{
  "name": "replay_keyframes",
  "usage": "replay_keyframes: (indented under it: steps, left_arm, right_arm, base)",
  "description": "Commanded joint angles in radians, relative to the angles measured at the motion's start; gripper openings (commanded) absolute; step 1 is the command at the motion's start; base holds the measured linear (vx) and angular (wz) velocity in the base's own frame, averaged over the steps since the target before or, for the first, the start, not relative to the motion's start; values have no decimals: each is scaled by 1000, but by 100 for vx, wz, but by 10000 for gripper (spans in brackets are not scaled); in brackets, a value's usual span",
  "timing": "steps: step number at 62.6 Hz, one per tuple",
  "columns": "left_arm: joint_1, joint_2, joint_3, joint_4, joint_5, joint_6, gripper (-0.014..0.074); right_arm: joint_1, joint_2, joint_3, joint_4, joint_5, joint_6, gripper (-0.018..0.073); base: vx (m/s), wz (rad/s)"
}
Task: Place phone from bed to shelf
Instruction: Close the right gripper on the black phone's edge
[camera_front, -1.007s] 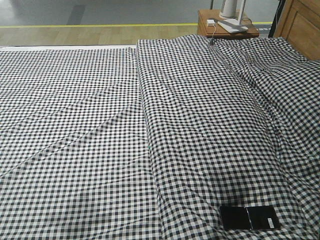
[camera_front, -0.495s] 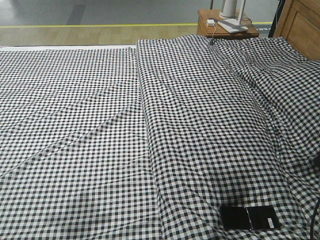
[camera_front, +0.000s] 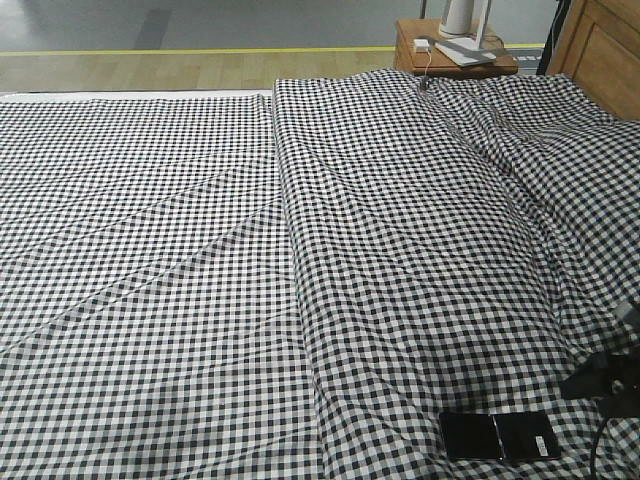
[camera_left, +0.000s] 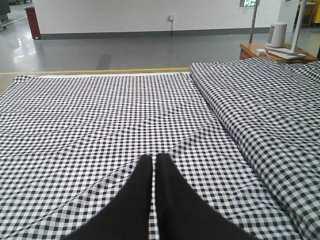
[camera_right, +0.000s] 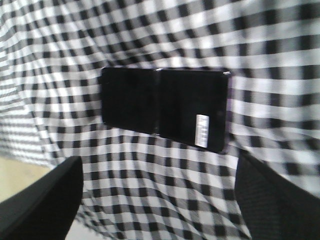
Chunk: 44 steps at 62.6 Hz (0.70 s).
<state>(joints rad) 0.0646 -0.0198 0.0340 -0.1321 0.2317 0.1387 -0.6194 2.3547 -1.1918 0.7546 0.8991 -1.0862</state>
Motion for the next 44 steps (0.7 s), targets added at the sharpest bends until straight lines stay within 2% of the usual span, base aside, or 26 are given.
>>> replay_keyframes:
  steps: [1, 44]
  left_arm:
    - [1, -7, 2, -6, -73, -4, 1]
    - [1, -7, 2, -6, -73, -4, 1]
  right_arm:
    - [-7, 1, -51, 41, 86, -29, 579]
    - [-7, 214, -219, 57, 116, -83, 579]
  base:
    - [0, 0]
    - [0, 0]
